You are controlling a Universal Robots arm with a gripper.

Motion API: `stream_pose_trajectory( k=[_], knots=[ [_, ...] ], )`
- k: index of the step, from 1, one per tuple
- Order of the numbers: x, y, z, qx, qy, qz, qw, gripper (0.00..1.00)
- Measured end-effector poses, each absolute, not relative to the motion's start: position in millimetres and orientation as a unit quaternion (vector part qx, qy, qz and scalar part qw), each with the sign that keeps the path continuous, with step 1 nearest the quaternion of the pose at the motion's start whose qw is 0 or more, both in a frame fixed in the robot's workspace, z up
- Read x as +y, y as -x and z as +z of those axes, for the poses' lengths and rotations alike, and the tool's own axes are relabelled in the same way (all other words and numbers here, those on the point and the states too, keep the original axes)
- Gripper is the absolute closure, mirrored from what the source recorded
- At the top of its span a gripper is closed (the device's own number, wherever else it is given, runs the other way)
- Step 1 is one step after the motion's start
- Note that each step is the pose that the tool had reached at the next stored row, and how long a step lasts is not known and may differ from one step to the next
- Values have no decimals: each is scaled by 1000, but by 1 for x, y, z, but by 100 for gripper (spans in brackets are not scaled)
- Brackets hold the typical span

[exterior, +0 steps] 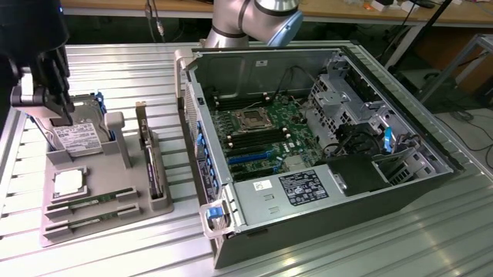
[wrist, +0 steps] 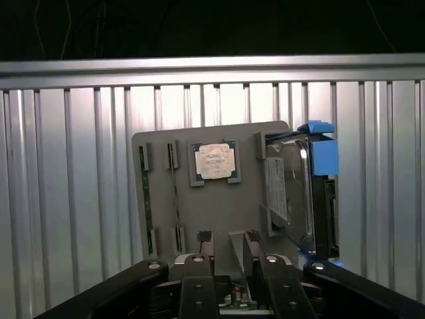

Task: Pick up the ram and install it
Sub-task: 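Pick up the ram and move it above insertion slot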

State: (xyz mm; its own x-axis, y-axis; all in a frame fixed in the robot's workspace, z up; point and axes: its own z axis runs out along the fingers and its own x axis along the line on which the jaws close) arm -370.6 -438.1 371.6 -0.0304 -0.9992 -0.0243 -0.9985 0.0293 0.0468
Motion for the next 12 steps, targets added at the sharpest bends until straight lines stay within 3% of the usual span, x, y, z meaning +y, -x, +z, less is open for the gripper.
stream_pose_trajectory(
  k=[5,12],
  knots=[
    [-468,371,359,-717,-696,-25,8,68],
    [-472,371,346,-717,-696,-25,8,68]
  ],
)
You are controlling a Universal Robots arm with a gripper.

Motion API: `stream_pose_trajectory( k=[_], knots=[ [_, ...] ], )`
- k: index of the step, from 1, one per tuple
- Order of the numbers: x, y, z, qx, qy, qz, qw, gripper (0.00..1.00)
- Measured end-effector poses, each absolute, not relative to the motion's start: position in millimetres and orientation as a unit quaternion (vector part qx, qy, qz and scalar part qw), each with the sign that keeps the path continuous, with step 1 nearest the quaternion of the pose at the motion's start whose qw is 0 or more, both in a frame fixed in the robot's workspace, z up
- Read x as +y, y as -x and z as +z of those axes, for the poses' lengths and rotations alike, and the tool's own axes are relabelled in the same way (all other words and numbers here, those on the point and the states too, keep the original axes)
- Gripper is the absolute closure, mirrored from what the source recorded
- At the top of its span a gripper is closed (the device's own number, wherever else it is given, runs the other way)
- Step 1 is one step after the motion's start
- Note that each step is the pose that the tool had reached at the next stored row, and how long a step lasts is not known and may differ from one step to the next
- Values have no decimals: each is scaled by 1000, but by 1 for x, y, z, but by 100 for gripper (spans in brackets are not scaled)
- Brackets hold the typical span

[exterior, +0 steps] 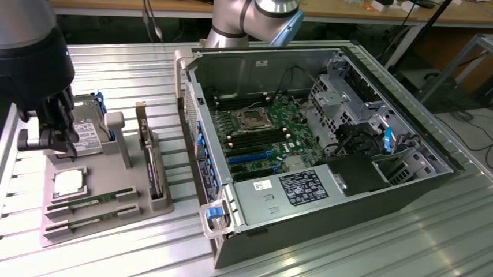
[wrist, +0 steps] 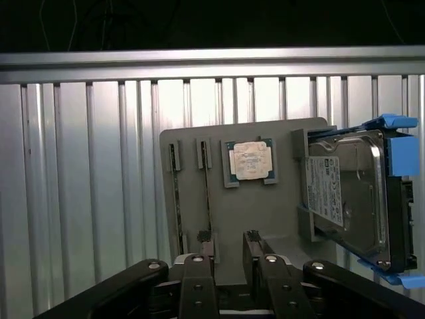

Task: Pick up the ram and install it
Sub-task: 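Pick up the ram and move it above insertion slot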

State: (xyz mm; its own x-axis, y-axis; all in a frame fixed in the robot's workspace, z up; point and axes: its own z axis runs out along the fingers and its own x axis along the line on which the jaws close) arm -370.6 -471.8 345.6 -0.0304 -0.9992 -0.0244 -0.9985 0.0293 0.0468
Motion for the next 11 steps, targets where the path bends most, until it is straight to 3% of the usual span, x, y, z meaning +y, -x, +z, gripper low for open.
stream_pose_trajectory(
  k=[11],
  knots=[
    [-496,371,319,-714,-700,-25,8,68]
  ],
)
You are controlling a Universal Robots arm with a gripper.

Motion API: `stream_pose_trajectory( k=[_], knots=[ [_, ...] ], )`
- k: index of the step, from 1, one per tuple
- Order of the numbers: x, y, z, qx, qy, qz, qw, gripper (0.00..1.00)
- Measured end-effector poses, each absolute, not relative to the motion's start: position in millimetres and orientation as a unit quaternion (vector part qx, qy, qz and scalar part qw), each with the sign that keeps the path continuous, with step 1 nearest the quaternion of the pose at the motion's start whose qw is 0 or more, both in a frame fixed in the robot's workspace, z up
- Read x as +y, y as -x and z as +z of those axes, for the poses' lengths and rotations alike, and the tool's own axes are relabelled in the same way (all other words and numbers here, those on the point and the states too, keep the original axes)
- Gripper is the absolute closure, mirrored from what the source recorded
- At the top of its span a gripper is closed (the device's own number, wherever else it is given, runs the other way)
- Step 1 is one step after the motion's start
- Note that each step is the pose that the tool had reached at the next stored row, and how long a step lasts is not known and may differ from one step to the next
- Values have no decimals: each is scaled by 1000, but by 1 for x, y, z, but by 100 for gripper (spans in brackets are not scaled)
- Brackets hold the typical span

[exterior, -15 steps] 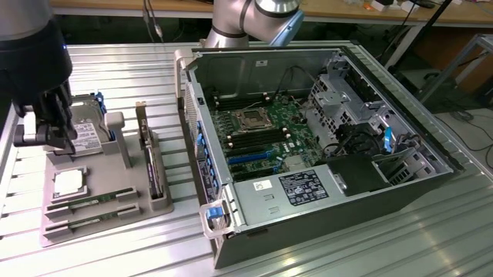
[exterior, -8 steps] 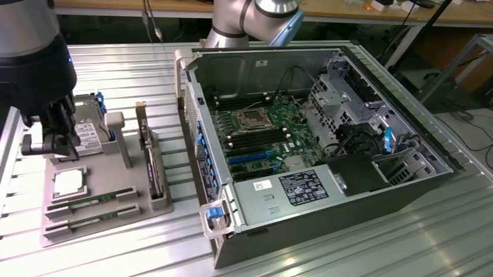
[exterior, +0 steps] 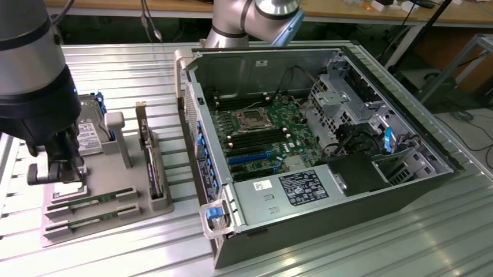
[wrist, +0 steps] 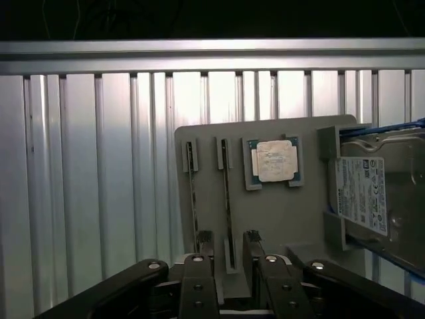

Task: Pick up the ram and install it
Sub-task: 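Pick up the ram and move it above insertion slot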

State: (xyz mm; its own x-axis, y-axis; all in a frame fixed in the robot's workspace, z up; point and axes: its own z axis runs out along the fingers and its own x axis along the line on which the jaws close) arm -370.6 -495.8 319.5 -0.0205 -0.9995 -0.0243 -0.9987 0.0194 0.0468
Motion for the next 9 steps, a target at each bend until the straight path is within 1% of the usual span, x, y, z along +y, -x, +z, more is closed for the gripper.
stream_pose_trajectory(
  k=[5,9],
  knots=[
    [-506,371,310,-711,-703,-25,8,68],
    [-514,371,293,-694,-719,-25,8,68]
  ],
)
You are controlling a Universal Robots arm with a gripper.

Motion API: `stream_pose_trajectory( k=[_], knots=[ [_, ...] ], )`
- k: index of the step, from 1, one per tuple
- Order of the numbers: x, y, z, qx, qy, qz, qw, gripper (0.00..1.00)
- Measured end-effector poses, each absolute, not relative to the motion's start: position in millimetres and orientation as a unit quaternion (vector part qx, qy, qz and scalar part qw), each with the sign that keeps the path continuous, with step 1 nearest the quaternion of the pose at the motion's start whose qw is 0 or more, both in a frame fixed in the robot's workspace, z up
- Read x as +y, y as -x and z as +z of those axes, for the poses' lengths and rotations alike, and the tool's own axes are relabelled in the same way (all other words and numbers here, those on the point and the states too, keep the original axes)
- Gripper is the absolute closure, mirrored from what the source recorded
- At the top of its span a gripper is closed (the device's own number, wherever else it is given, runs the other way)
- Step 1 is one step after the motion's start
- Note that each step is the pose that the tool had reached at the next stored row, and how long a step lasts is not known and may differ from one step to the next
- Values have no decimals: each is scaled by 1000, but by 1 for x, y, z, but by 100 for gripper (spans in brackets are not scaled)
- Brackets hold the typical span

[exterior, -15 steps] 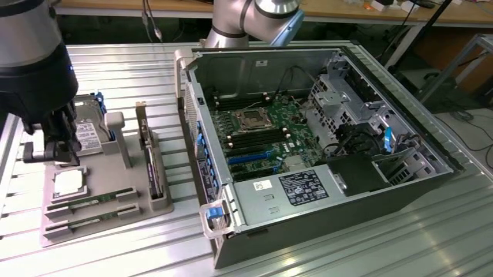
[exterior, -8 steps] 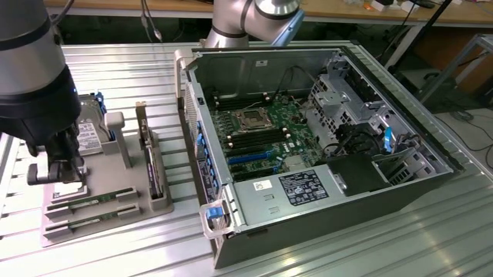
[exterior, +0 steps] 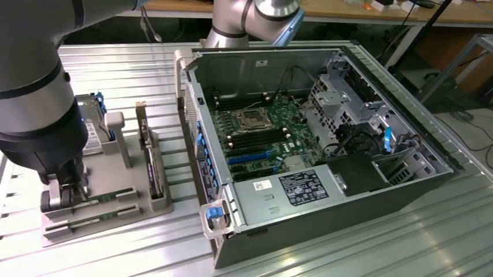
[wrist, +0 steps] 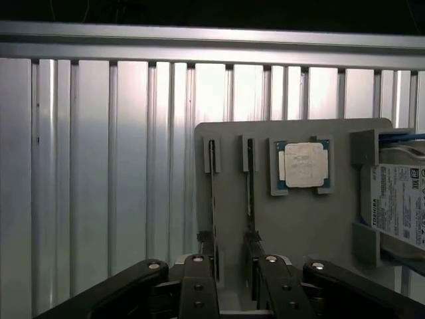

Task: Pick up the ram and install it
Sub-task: 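Pick up the ram and move it above insertion slot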

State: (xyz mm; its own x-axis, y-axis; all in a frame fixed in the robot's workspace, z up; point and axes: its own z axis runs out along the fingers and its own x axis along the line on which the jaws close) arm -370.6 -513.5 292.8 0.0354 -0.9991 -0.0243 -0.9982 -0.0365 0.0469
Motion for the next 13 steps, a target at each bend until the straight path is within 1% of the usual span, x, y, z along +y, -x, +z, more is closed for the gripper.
stream_pose_trajectory(
  k=[5,6,7,13],
  knots=[
    [-518,371,278,-679,-734,-25,9,68],
    [-519,371,274,-675,-738,-25,9,67],
    [-520,371,271,-671,-741,-25,9,61],
    [-522,371,252,-655,-755,-25,10,61]
  ],
)
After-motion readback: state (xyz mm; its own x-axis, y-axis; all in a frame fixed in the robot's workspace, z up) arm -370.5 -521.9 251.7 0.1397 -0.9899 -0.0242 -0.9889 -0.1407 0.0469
